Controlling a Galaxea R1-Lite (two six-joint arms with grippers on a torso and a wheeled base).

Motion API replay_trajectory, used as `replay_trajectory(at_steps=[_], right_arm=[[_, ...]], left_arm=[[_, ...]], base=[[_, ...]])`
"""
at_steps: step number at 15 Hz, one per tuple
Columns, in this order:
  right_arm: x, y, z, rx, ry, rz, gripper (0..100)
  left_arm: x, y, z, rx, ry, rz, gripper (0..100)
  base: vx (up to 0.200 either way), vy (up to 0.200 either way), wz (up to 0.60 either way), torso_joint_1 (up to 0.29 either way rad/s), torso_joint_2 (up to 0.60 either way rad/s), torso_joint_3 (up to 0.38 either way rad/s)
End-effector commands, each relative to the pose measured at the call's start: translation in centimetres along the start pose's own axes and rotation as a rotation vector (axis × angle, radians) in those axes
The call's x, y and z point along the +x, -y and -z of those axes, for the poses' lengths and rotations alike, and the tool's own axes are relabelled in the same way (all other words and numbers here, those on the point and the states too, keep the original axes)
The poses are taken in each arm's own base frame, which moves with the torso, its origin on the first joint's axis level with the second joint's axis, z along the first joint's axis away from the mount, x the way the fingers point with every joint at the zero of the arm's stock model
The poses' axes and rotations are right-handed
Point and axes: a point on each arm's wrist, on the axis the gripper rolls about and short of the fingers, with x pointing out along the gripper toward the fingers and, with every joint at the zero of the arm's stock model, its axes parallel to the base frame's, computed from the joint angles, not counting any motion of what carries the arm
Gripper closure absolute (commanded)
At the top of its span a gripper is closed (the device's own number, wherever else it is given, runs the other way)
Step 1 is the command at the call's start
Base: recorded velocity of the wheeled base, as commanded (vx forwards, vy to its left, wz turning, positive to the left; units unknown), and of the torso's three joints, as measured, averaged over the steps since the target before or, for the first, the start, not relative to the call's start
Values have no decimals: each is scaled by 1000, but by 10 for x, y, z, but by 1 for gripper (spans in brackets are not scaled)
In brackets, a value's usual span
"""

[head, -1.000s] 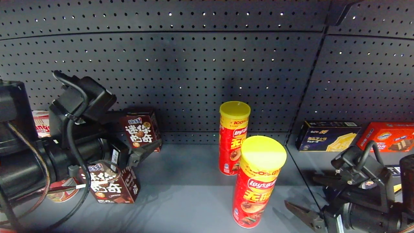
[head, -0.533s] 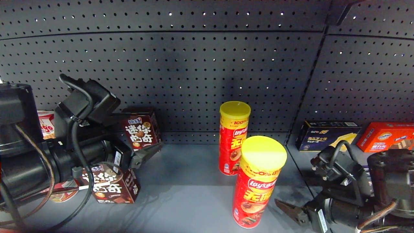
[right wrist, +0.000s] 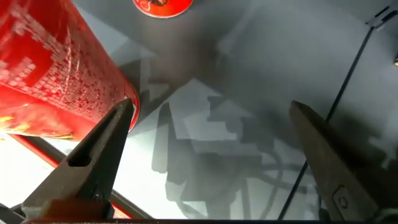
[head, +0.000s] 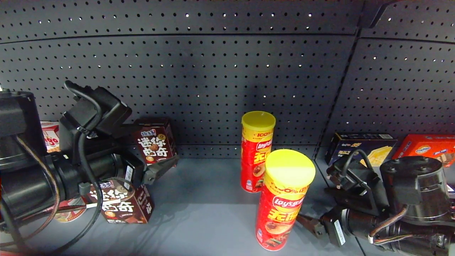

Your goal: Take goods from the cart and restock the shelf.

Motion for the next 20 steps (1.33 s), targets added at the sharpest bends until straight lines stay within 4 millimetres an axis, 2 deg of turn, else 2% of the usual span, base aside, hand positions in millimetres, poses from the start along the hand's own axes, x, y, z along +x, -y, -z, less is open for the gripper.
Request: replay_trajectory(at_steps=[1,6,11,20], right_arm=[[0,0,2,-2,-6,0,0],[2,-2,-2,-3,2,-7,0],[10,-13,-7,-28,2,-40,0],[12,-22,-7,-47,-1,-72,0]], left_arm=[[0,0,0,0,-1,-1,0],[1,0,0,0,1,0,0],[1,-1,0,-3,-1,-6,0],[2,-5,-1,-4,1,-14,0]], base=[[0,0,0,0,0,0],[0,0,0,0,0,0],[0,0,0,0,0,0],[0,0,0,0,0,0]])
